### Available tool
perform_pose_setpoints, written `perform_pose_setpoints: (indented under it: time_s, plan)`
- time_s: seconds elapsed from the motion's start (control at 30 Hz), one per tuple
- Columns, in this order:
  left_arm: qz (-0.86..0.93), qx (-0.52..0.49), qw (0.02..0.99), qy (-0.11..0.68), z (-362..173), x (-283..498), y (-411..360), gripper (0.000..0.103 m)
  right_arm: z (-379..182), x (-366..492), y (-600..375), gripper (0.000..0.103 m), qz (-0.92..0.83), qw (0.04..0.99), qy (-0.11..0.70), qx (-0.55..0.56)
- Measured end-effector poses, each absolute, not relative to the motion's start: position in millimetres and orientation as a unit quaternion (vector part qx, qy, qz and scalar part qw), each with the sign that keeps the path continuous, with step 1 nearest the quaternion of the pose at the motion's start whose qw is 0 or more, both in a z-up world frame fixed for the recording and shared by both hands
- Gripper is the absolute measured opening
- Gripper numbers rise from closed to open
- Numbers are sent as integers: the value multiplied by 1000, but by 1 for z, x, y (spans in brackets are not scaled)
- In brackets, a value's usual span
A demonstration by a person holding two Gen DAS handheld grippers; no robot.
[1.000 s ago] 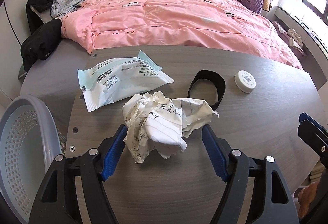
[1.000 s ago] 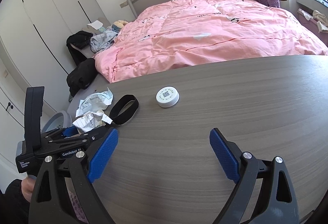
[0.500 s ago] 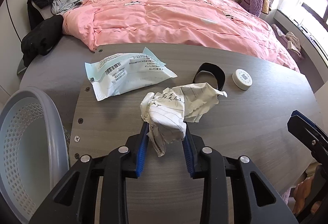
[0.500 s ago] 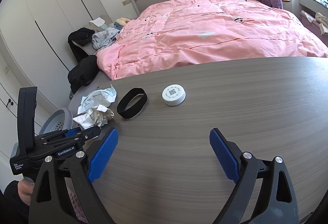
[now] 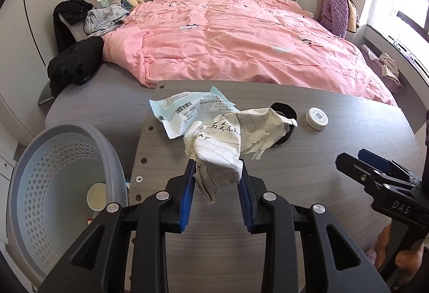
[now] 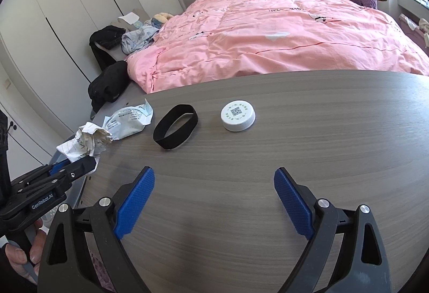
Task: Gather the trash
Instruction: 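Close the right tool on the black elastic band while the left tool holds the paper, then carry the paper and band over the basket and open both tools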
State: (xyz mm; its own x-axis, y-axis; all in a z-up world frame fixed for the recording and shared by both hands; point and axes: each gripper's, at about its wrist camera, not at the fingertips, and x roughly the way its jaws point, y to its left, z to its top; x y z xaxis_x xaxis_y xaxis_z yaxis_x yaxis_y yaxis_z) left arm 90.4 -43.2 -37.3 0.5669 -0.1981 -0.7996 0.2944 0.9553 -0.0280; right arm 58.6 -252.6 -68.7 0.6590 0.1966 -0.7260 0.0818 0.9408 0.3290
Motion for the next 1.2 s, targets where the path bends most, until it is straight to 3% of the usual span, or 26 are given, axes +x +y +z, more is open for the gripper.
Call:
perform_pose_setpoints:
  time_s: [0.37, 0.73, 0.8, 1.0, 1.2]
  plan:
    - [-109, 43, 899, 422, -23, 88, -11, 29, -76, 113, -202, 88, 49, 891, 440, 105]
    - [-89, 26, 901, 424, -23, 93, 14, 29, -89, 141, -179, 75, 14, 889, 456, 40]
    - [-88, 24, 901, 424, -24, 93, 15, 29, -90, 143, -179, 70, 9, 891, 453, 36]
    - [-86, 17, 901, 426, -23, 92, 20, 29, -86, 142, -177, 25, 18, 891, 451, 38]
    - [-83, 10, 901, 427, -23, 86, 28, 29, -80, 126, -177, 20, 32, 891, 449, 58]
